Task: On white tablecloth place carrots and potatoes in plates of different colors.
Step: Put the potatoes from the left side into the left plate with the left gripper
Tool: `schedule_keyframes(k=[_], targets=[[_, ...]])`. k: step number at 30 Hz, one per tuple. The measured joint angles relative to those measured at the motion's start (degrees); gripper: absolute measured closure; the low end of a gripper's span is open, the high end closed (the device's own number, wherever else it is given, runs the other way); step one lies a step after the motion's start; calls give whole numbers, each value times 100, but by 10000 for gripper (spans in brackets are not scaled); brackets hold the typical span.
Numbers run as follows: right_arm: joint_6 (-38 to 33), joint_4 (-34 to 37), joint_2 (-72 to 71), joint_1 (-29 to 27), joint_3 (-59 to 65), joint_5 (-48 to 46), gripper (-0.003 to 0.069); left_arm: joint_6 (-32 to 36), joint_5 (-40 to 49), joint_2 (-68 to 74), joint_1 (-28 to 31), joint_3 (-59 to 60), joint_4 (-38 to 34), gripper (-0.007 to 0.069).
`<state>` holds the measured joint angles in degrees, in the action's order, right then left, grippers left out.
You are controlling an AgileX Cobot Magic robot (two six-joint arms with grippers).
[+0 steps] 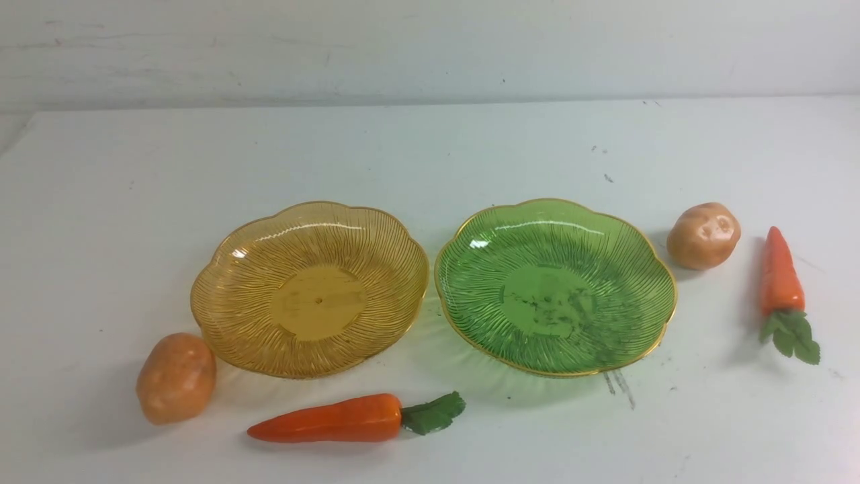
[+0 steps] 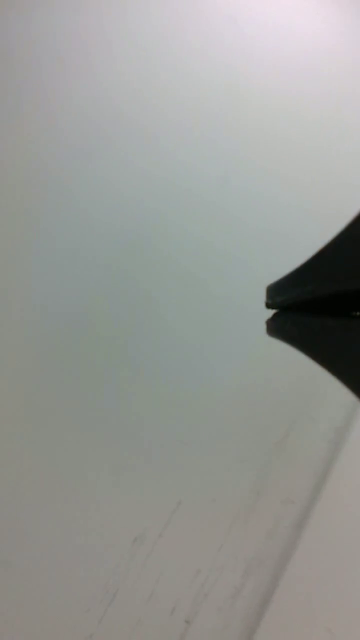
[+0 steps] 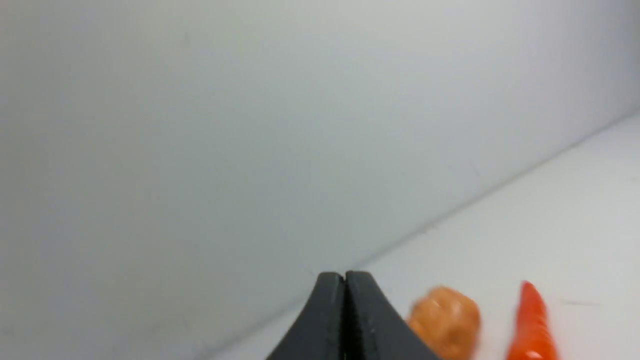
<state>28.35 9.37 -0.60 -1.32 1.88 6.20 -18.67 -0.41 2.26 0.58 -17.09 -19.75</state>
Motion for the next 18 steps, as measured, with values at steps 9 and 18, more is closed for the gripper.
schedule_keyframes(k=[9,18], targets=[[276,39,0,82,-187,-32,670,985,4701,2882,0,-2314,751,637],[-974,-1189,2613,1509,-3621,-5456,670,2290,5709,6502,0,-3511,884,634]])
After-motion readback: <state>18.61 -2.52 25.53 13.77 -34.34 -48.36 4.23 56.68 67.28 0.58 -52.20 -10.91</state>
